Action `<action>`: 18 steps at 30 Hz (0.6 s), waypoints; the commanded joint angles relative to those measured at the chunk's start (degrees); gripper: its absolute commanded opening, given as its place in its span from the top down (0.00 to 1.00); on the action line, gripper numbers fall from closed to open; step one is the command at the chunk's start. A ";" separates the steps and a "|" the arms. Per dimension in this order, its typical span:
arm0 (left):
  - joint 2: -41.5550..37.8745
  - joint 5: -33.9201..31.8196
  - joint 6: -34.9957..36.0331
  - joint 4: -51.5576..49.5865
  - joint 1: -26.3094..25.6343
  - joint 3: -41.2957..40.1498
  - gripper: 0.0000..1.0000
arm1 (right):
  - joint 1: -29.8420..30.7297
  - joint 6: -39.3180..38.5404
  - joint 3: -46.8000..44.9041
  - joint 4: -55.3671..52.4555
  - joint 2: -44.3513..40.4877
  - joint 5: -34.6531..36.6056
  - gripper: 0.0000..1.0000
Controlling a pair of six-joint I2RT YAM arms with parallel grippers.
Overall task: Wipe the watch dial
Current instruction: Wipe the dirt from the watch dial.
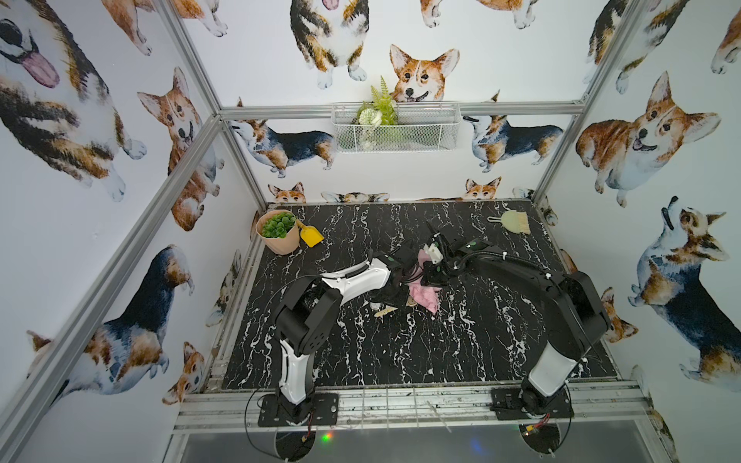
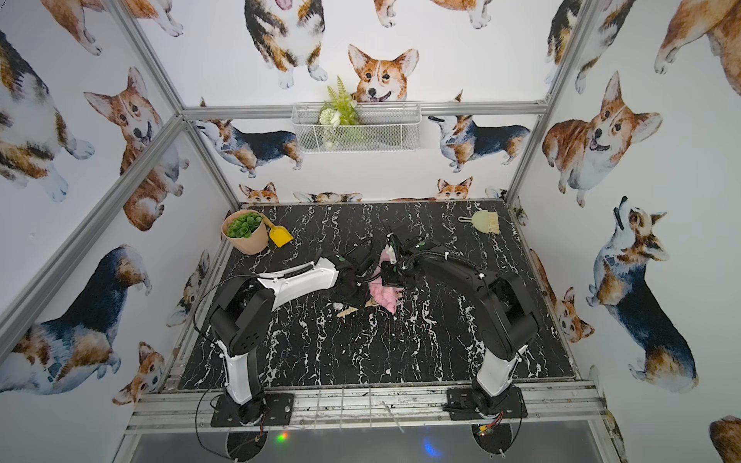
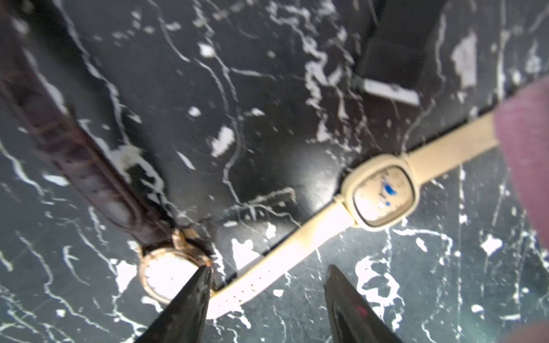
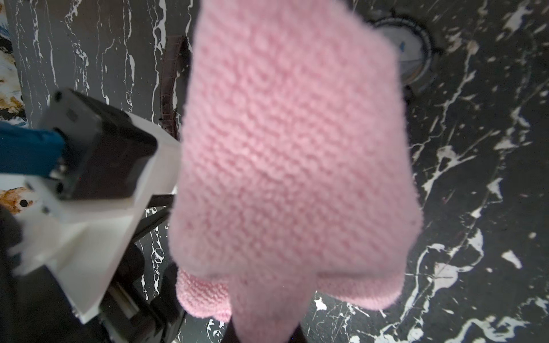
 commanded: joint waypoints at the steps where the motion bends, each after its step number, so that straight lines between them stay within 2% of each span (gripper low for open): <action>1: 1.24 -1.51 1.52 -1.11 1.36 1.85 0.37 | 0.12 -0.01 0.80 0.67 0.62 -0.26 1.00; 7: 4.25 -0.56 1.50 0.19 1.56 2.61 0.39 | 0.22 -0.09 0.79 1.14 1.62 -0.87 1.00; 12: 3.40 1.23 -0.29 2.00 1.54 -0.13 0.39 | 1.05 -0.09 0.52 1.79 2.58 -0.94 1.00; 18: 2.70 -0.42 -2.21 2.39 2.29 -3.46 0.40 | 2.73 0.17 -0.16 3.20 4.35 -0.54 1.00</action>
